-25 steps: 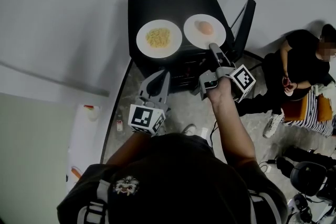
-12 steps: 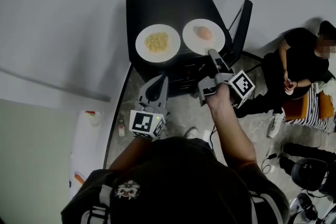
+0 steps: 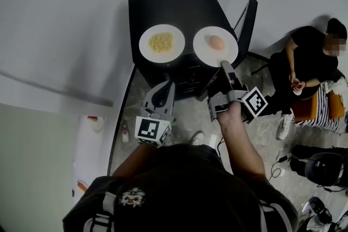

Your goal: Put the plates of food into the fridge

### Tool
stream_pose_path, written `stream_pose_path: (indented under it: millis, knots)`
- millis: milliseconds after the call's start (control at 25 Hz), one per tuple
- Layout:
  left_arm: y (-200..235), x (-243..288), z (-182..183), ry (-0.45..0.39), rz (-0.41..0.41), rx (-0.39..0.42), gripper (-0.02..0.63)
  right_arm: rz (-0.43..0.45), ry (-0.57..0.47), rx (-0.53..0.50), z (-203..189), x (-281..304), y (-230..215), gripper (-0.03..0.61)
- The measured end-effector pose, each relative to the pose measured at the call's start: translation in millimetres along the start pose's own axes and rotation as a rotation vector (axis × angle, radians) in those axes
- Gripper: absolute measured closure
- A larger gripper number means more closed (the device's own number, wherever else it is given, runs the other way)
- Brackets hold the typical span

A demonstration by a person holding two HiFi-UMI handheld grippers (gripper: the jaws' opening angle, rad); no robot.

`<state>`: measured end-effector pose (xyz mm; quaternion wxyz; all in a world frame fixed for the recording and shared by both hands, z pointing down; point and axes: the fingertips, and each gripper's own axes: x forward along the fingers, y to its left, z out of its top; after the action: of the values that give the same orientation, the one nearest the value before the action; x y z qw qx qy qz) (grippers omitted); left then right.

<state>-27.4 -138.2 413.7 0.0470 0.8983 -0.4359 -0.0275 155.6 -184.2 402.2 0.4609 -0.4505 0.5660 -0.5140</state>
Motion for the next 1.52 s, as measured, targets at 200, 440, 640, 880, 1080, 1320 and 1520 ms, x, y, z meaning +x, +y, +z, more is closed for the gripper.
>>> stream_pose_path:
  millis: [200,440,640,880,1080,1320,1520]
  knots:
    - [-3.4,4.0,-3.1,0.005,-0.028,0.006,0.592,0.024,0.002,0.009,-2.7,-14.7,3.0,0.543]
    - [-14.5,-5.1,-7.8,0.02,-0.054,0.035,0.592,0.02,-0.005,-0.01,-6.8,-53.3,-6.3,0.543]
    - [-23.6,-5.3,-12.2,0.025,-0.065,0.028,0.592,0.011,0.002,-0.021,-9.4,-71.8,-18.6,0.545]
    - [-23.1,-10.3,-25.5,0.049,-0.058,0.029,0.592,-0.01,0.029,-0.01,-23.5,-86.3,-36.6,0.546]
    - [-20.9,-15.5,-27.6,0.071,-0.049,-0.007,0.592,-0.065,0.045,-0.043,-28.2,-91.7,-66.3,0.546]
    - [-10.4,-18.6,-30.4,0.087,-0.016,0.011,0.592,-0.118,0.08,-0.056,-34.0,-80.1,-100.9,0.546]
    - [-6.8,-18.9,-32.2,0.087,-0.002,0.018,0.592,-0.13,0.09,-0.039,-37.4,-60.9,-121.8,0.546]
